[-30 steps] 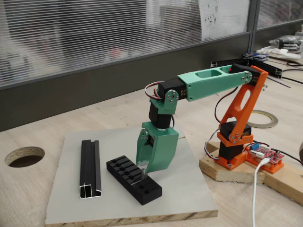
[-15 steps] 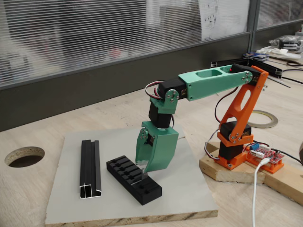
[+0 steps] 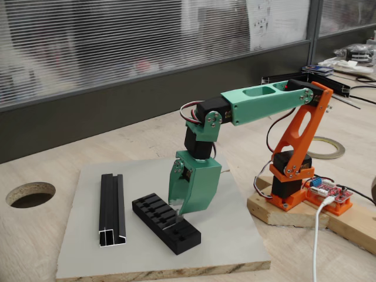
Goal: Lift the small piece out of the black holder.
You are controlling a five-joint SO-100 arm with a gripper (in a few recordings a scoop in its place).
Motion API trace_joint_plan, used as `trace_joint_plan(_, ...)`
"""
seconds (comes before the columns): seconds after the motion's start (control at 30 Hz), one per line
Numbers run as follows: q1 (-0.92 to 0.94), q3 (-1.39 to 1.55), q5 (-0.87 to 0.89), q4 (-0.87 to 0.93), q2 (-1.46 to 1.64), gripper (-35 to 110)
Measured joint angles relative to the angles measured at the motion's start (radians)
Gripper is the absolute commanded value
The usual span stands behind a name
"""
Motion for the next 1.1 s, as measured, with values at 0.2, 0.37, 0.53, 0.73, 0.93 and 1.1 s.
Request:
trace_joint_plan(0.2,0.0,0.0,0.0,0.0,0.0,28)
trace_joint_plan(0.37,-0.057,0.0,0.0,0.0,0.0,28)
trace_joint_plan(0.53,-0.083,0.0,0.0,0.0,0.0,28)
trace_joint_plan(0.73,-0.086,0.0,0.0,0.0,0.0,28)
trace_joint_plan(0.93,-0.086,0.0,0.0,0.0,0.0,28)
trace_joint_plan(1.1,-0.086,0.0,0.0,0.0,-0.026,28)
